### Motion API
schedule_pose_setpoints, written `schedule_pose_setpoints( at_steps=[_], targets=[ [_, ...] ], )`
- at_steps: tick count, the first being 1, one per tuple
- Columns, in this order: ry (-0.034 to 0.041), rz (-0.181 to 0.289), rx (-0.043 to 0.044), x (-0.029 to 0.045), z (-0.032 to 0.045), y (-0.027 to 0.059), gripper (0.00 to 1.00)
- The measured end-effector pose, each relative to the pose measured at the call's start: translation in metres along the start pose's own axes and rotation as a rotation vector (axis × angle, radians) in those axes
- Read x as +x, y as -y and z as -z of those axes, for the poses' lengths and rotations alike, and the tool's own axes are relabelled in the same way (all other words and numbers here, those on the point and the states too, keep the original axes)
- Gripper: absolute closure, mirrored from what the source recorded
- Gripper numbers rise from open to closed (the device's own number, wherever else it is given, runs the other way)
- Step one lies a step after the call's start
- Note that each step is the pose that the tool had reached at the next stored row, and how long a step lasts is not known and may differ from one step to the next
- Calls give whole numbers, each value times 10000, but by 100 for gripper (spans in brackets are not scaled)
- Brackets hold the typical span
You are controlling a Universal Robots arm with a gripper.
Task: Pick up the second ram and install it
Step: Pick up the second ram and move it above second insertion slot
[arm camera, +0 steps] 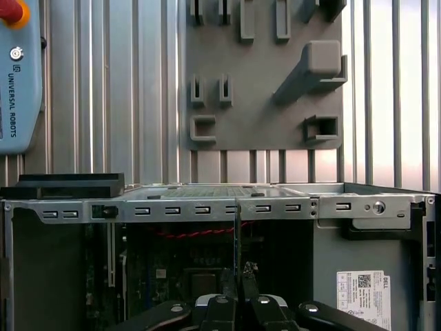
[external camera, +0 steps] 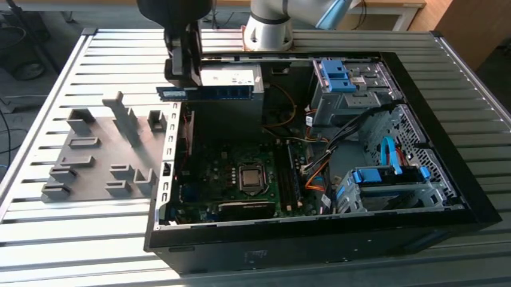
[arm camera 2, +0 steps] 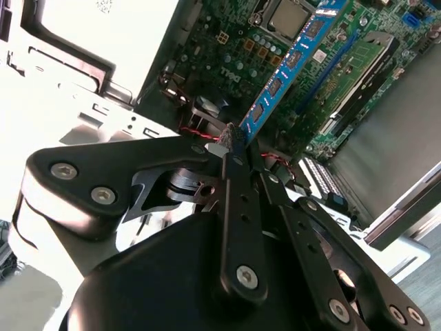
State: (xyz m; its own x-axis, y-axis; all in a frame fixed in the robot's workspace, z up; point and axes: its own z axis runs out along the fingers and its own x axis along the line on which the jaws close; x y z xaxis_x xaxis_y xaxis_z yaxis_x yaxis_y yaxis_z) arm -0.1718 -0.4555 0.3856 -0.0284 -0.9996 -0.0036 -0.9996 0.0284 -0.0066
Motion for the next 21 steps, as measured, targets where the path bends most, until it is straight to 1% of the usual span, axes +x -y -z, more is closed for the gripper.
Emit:
schedule_pose_setpoints(
  at_steps=[13,15,21],
  targets=[
    [0,0,0,-2,-2,84,86],
    [0,0,0,-3,-3,113,86],
    [0,-1,0,-7,-7,236,86]
  ],
)
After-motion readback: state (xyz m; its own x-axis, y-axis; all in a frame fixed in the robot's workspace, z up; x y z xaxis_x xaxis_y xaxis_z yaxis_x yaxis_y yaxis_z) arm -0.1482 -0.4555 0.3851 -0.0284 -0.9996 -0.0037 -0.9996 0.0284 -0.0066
